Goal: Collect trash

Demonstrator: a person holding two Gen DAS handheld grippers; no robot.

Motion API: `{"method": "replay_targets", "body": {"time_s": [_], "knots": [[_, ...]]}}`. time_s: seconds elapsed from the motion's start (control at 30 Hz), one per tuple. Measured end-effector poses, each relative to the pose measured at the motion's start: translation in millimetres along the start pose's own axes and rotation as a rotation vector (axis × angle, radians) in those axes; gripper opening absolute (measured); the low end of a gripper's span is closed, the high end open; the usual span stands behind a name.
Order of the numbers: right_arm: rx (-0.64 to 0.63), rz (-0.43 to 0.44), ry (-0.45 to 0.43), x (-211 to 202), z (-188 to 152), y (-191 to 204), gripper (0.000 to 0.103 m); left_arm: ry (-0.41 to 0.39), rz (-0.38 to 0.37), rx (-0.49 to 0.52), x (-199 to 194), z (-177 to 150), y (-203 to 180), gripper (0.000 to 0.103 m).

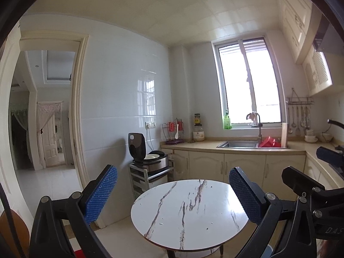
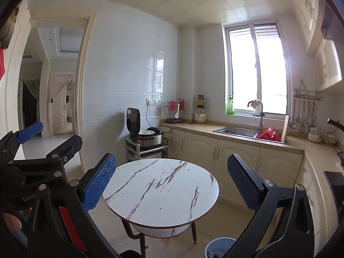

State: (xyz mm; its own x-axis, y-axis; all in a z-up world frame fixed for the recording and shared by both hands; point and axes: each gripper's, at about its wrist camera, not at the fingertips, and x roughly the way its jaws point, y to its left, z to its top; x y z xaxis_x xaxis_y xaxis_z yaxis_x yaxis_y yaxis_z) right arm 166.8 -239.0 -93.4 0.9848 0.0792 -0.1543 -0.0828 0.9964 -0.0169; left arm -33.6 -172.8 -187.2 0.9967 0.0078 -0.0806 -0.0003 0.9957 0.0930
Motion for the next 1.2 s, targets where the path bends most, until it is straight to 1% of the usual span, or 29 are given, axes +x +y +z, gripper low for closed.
{"method": "replay_targets", "body": {"time_s": [0.33,0.63,1.2], "knots": [[0.01,-0.005,0.007,0.3,-3.8,-1.7,0.103,0.01,-0.01,0.006,21.8,9.0,12.5,0.102],[0.011,-0.008,0.016,0.2,-3.4,-2.2,0.103,0.014,-0.016,0.008,36.6,10.0,24.6,0.102],[0.018,-0.006,0.027,2.6,-3.2,-5.3,0.103,0.016,-0.029,0.014,42.7,-0.2,36.3,0.102]]}}
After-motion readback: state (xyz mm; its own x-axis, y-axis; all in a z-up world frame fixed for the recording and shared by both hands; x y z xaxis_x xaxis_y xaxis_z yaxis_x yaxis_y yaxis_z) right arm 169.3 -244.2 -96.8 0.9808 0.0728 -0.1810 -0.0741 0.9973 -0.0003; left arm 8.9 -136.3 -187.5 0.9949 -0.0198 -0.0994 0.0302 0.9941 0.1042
